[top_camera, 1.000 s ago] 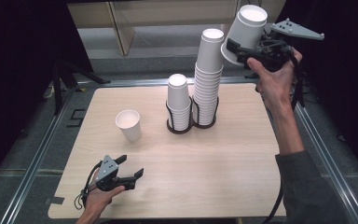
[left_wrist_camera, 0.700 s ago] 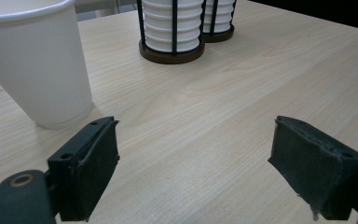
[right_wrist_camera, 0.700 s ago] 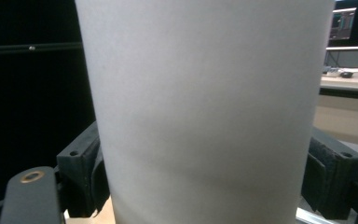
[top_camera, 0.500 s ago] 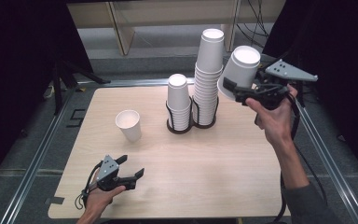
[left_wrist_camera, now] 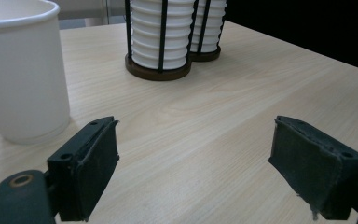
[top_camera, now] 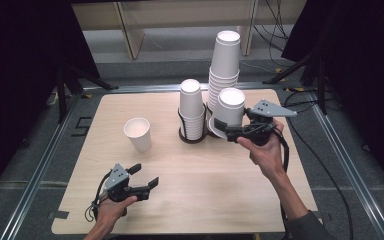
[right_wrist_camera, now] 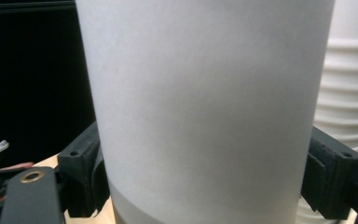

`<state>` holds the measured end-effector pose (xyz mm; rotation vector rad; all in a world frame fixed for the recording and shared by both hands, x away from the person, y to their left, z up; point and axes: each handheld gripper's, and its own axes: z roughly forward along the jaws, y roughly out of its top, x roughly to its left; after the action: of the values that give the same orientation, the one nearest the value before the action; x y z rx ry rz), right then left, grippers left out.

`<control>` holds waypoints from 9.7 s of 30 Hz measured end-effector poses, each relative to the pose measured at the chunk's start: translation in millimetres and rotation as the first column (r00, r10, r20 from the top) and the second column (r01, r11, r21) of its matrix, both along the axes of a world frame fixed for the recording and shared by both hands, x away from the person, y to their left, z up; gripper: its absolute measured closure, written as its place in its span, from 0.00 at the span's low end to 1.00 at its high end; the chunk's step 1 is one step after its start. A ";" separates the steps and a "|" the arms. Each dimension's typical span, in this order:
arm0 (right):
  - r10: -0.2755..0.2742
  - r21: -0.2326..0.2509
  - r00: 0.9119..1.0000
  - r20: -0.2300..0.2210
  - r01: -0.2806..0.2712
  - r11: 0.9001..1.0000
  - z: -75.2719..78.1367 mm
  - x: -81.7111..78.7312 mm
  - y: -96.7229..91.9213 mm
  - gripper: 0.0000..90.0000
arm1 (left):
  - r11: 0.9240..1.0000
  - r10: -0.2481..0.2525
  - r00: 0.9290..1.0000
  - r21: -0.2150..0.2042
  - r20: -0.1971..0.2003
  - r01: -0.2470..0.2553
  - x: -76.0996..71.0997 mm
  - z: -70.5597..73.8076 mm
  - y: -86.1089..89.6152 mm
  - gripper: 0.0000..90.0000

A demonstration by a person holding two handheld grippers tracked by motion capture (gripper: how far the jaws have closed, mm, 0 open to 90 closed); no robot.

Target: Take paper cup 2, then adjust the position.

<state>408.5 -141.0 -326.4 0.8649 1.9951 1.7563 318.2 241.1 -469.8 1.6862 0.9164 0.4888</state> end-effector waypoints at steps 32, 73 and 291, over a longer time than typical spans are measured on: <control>0.218 -0.051 0.971 -0.100 -0.224 0.973 -76.3 -14.3 72.3 0.20 | 0.996 -0.091 0.994 0.009 0.068 0.090 -3.5 -1.7 -13.6 0.16; 0.353 -0.044 0.932 -0.087 -0.357 0.933 -96.9 -39.7 126.8 0.20 | 0.978 -0.186 0.980 -0.084 0.075 0.192 -13.5 9.4 -27.3 0.15; 0.459 -0.318 0.853 -0.249 -0.520 0.793 -31.5 -38.5 91.7 0.19 | 0.930 -0.318 0.945 0.218 0.077 0.295 -18.3 12.3 -33.4 0.20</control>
<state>369.9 -49.2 -357.8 0.3808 2.7383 1.4740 300.0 207.7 -457.4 1.9270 0.5195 0.4697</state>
